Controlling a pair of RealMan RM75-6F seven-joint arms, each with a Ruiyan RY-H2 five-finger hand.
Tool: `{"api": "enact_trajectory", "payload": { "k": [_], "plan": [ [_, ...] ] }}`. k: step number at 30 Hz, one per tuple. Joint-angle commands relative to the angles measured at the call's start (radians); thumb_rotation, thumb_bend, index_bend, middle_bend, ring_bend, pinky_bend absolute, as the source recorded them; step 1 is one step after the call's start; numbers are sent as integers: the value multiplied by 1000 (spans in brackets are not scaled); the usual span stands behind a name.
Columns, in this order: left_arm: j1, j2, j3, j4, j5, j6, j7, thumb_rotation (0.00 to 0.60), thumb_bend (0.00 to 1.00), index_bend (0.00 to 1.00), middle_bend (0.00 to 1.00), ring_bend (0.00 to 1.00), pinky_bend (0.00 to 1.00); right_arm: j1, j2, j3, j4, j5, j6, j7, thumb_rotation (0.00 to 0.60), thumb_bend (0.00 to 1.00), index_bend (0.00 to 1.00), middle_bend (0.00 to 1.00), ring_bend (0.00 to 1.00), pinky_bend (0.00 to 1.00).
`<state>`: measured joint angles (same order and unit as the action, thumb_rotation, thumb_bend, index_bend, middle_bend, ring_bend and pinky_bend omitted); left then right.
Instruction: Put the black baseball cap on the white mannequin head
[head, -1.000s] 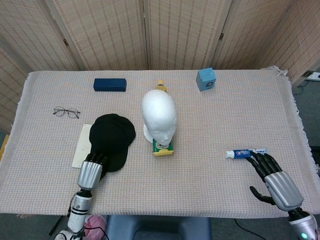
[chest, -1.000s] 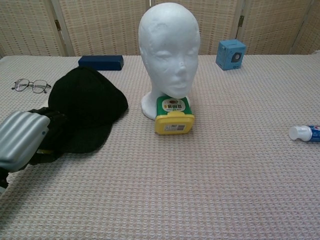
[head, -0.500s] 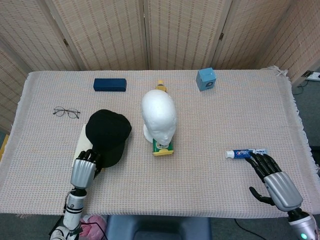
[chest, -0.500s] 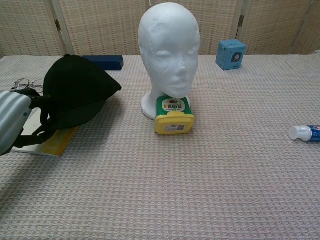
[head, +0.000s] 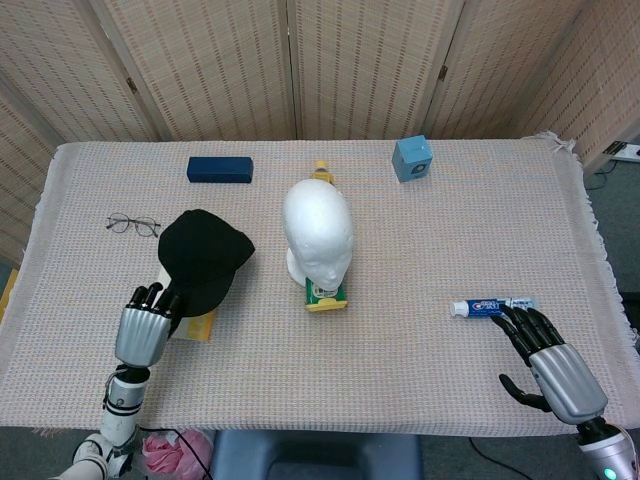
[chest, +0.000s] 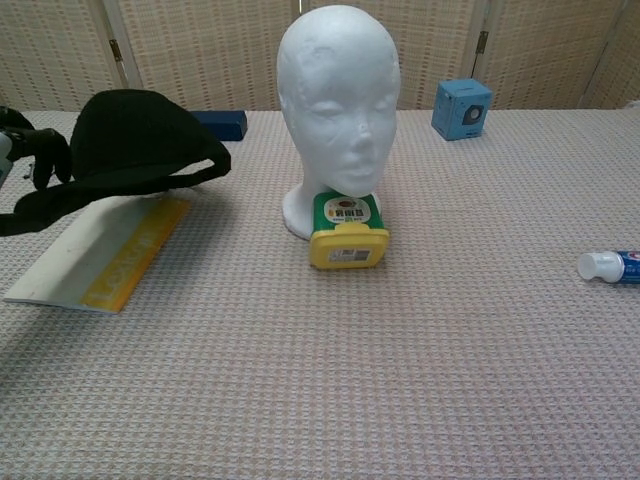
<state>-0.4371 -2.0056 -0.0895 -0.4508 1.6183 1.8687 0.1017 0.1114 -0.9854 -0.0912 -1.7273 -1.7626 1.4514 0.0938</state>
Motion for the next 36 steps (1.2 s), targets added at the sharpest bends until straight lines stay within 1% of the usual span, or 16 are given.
{"api": "enact_trajectory", "payload": {
  "k": [1,7,17,22,27,30,34,36],
  "plan": [
    [-12,55,-4,-55,9,20,42,600,384,645,706,488,599,0,0,0,0,-1,1,1,600,280,0,0,0,0],
    [-21,162,-9,-184,24,33,128,600,384,636,706,488,599,0,-1,1,-1,1,0,-1,600,279,0,0,0,0],
    [-47,345,-9,-421,90,35,310,600,383,636,705,488,599,0,1,0,-3,-2,3,2,600,280,0,0,0,0],
    [-66,435,-25,-568,129,30,411,600,384,636,706,488,599,0,3,0,-2,-3,6,12,600,280,0,0,0,0],
    [-91,535,-47,-718,171,-7,526,600,384,632,706,482,599,0,6,-1,1,-6,9,21,600,280,0,0,0,0],
    [-109,582,-61,-798,190,-41,569,600,384,627,705,479,599,4,5,-2,1,-5,-1,18,600,280,0,0,0,0],
    [-139,628,-83,-866,212,-92,605,600,384,625,706,477,599,7,3,1,-1,7,-12,13,600,282,0,0,0,0],
    [-156,648,-102,-893,215,-115,617,600,384,625,706,476,599,8,2,3,-3,15,-17,11,600,282,0,0,0,0]
  ]
}}
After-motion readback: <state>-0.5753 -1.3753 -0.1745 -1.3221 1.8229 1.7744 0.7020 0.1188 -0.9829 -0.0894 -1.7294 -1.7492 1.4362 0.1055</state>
